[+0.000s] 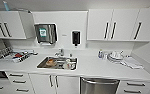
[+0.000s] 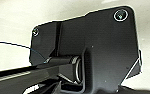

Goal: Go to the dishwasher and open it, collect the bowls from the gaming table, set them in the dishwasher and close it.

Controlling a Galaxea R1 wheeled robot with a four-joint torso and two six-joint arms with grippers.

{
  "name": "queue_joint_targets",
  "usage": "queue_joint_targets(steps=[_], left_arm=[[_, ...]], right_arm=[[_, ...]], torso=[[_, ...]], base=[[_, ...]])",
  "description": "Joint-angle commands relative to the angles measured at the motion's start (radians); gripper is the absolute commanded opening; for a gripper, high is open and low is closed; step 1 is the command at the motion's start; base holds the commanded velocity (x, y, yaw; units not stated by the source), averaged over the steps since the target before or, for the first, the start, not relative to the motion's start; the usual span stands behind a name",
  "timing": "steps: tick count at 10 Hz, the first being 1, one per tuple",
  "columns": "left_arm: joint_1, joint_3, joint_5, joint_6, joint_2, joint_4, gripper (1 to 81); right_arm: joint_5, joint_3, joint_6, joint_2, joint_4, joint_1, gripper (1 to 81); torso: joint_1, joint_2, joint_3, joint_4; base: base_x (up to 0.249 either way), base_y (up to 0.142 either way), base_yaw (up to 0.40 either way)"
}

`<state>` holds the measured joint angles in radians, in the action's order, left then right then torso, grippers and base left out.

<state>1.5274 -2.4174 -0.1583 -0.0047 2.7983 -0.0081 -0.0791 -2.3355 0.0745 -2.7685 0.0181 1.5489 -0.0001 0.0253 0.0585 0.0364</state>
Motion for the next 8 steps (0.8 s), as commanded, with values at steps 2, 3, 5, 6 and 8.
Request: queue_joint_targets(steps=[2, 3, 5, 6, 8], left_arm=[[-0.045, 0.008, 0.045, -0.001, -0.014, -0.003, 81.1], [-0.043, 0.006, 0.045, -0.001, -0.014, -0.003, 81.1], [-0.043, 0.006, 0.043, 0.0, -0.014, -0.003, 81.1], [-0.043, 0.008, 0.043, -0.001, -0.014, -0.003, 81.1], [-0.043, 0.008, 0.043, -0.001, -0.014, -0.003, 81.1]], right_arm=[[0.052, 0.009, -0.001, 0.016, 0.005, -0.043, 81.1], [0.052, 0.009, -0.001, 0.016, 0.005, -0.043, 81.1], [0.052, 0.009, -0.002, 0.016, 0.005, -0.045, 81.1], [0.052, 0.009, -0.002, 0.016, 0.003, -0.045, 81.1], [0.052, 0.009, -0.002, 0.016, 0.003, -0.045, 81.1]], torso=[[0.0, 0.0, 0.0, 0.0], [0.0, 0.0, 0.0, 0.0], [0.0, 0.0, 0.0, 0.0], [0.0, 0.0, 0.0, 0.0], [0.0, 0.0, 0.0, 0.0]], base=[[0.098, 0.0, 0.0], [0.096, 0.0, 0.0], [0.098, 0.0, 0.0], [0.1, 0.0, 0.0], [0.1, 0.0, 0.0]])
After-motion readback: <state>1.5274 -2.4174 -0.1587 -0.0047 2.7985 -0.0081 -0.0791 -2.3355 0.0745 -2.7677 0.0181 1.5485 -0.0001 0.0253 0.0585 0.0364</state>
